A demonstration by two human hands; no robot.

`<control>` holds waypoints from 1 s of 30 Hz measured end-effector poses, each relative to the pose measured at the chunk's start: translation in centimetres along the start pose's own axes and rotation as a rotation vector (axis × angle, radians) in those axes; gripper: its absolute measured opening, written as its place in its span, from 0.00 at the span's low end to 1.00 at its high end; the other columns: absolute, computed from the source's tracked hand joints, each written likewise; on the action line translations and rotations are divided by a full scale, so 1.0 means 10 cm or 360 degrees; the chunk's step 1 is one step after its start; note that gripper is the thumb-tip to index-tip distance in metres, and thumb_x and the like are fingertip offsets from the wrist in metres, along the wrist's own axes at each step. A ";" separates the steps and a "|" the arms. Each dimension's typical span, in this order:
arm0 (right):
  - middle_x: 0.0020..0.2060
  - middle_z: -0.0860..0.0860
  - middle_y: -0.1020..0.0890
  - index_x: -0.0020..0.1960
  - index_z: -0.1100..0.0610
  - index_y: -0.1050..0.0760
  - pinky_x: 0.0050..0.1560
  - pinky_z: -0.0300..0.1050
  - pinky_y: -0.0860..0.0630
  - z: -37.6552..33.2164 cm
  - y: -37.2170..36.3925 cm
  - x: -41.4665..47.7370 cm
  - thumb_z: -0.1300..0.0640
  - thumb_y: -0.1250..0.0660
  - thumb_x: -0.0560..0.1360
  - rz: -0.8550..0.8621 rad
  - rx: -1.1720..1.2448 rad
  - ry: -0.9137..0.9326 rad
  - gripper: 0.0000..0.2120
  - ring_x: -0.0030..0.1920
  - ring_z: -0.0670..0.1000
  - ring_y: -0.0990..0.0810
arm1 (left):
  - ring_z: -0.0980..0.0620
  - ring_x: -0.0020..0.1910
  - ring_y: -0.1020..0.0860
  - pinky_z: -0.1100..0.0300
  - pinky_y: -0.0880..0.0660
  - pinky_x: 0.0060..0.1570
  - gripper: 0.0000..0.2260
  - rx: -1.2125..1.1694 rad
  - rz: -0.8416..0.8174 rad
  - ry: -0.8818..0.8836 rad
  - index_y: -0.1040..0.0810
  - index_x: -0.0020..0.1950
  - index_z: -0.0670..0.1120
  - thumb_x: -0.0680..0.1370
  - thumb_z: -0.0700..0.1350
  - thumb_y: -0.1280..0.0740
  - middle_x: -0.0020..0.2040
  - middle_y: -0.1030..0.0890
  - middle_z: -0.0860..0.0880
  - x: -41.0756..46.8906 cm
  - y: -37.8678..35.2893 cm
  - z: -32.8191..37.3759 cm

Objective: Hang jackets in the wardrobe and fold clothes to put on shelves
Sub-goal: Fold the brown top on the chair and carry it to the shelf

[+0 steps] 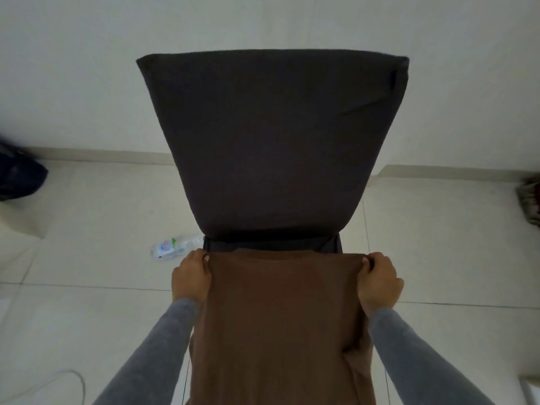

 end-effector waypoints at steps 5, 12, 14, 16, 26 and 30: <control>0.47 0.56 0.23 0.51 0.59 0.26 0.53 0.54 0.35 0.00 -0.58 0.34 0.58 0.46 0.80 -0.0070 -0.0138 -0.0012 0.10 0.48 0.59 0.26 | 0.40 0.50 0.25 0.47 0.28 0.51 0.09 0.0020 -0.0133 0.0045 0.25 0.53 0.41 0.79 0.41 0.44 0.51 0.22 0.42 0.44 -0.47 -0.05; 0.44 0.55 0.21 0.49 0.58 0.29 0.50 0.50 0.39 0.08 -1.16 0.54 0.58 0.49 0.80 -0.0290 -0.0104 -0.0105 0.11 0.45 0.59 0.25 | 0.39 0.58 0.27 0.45 0.30 0.59 0.13 -0.0148 -0.0204 0.0141 0.27 0.60 0.41 0.80 0.43 0.45 0.62 0.26 0.42 0.64 -0.82 -0.08; 0.43 0.55 0.20 0.48 0.57 0.29 0.50 0.50 0.39 0.12 -1.27 0.56 0.58 0.49 0.79 -0.0305 -0.0163 -0.0144 0.11 0.45 0.59 0.24 | 0.39 0.57 0.28 0.45 0.31 0.60 0.12 -0.0018 -0.0215 0.0117 0.26 0.60 0.42 0.80 0.43 0.44 0.62 0.26 0.42 0.68 -0.87 -0.10; 0.45 0.55 0.20 0.50 0.56 0.28 0.51 0.51 0.37 0.15 -1.36 0.57 0.57 0.48 0.80 -0.0330 -0.0207 -0.0169 0.10 0.47 0.59 0.24 | 0.41 0.57 0.29 0.45 0.32 0.60 0.11 0.0005 -0.0196 0.0138 0.25 0.58 0.42 0.79 0.43 0.42 0.61 0.27 0.43 0.72 -0.91 -0.11; 0.48 0.59 0.23 0.52 0.60 0.26 0.47 0.58 0.23 0.14 -1.37 -0.21 0.63 0.32 0.70 -0.0412 -0.0173 0.0276 0.11 0.47 0.61 0.23 | 0.42 0.60 0.25 0.46 0.29 0.60 0.21 0.0629 -0.0520 -0.0627 0.24 0.62 0.47 0.70 0.38 0.30 0.61 0.24 0.46 0.30 -1.27 0.14; 0.42 0.58 0.21 0.47 0.59 0.23 0.40 0.56 0.23 0.52 -1.35 -0.93 0.49 0.46 0.72 -0.0510 -0.0473 0.0112 0.18 0.40 0.61 0.22 | 0.47 0.47 0.18 0.50 0.20 0.43 0.23 0.0798 -0.0690 -0.1084 0.18 0.56 0.49 0.62 0.46 0.22 0.53 0.18 0.48 0.06 -1.46 0.18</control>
Point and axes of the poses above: each hand's wrist, its own x-axis towards the middle knuckle, its own y-axis out of the back of the hand, z = x × y, the point moved 5 cm from there along x, towards the middle knuckle
